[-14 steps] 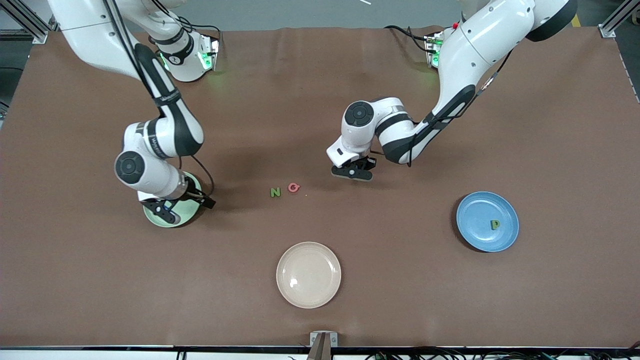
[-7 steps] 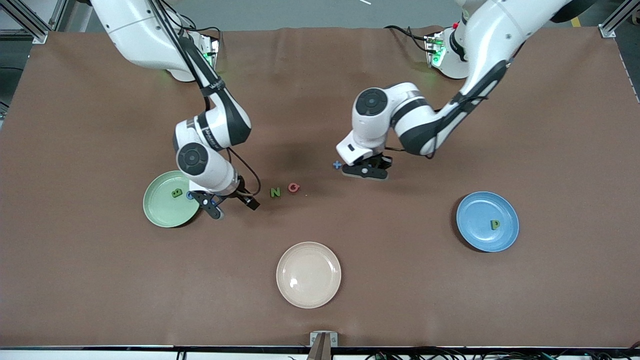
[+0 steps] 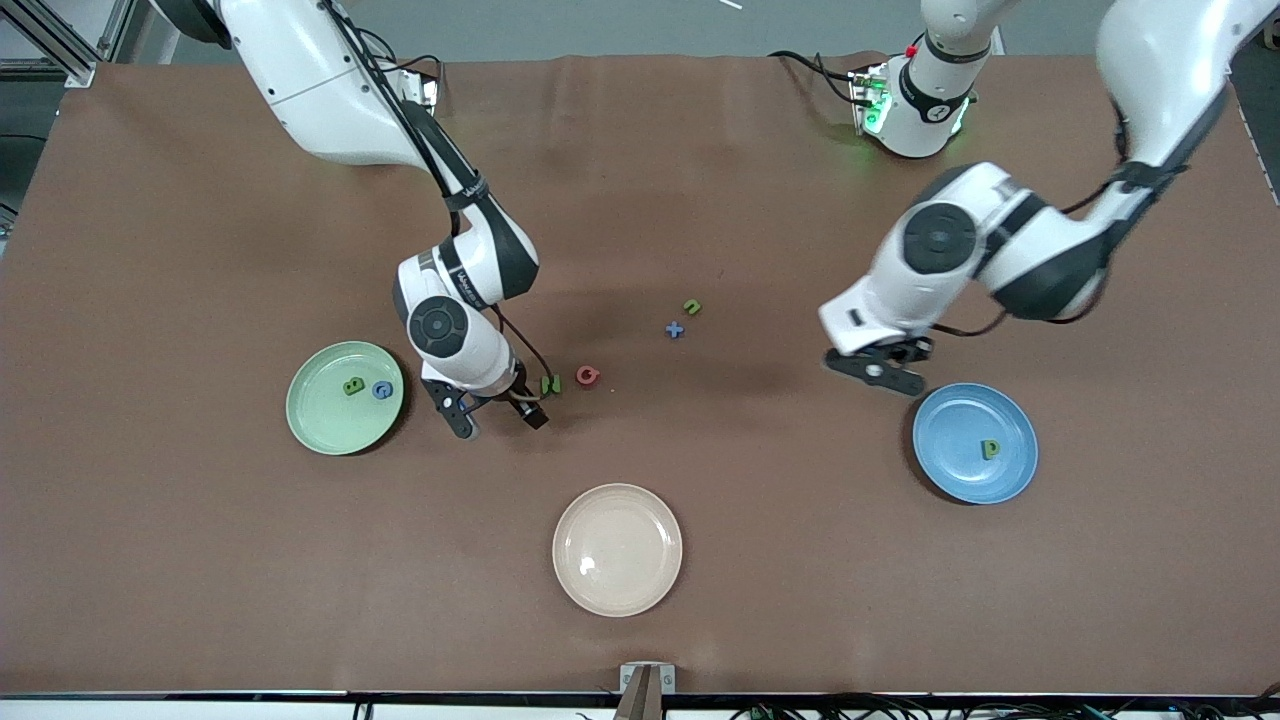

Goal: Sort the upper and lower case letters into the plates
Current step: 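Place the G on the green plate while the left gripper carries E to blue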

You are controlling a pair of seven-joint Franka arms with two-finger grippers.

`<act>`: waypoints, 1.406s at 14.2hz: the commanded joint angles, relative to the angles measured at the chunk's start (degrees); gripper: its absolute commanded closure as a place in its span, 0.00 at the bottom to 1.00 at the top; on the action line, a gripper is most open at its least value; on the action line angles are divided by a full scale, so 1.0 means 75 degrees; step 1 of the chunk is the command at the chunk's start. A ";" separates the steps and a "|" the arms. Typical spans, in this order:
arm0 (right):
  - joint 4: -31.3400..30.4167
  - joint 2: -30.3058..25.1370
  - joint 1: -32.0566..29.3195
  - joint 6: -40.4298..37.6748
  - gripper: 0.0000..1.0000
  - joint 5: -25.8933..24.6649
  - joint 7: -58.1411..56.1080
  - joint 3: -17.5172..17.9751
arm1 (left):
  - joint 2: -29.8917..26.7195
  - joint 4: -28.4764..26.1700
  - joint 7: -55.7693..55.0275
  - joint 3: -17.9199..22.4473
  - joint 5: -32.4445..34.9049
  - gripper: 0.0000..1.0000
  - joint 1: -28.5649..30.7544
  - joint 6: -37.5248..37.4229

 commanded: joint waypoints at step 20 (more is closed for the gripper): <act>0.0099 0.0187 0.0412 0.0028 1.00 -0.0293 0.0844 -0.0117 | 0.0945 -0.0243 0.2340 0.2716 0.1955 0.95 0.0819 0.2711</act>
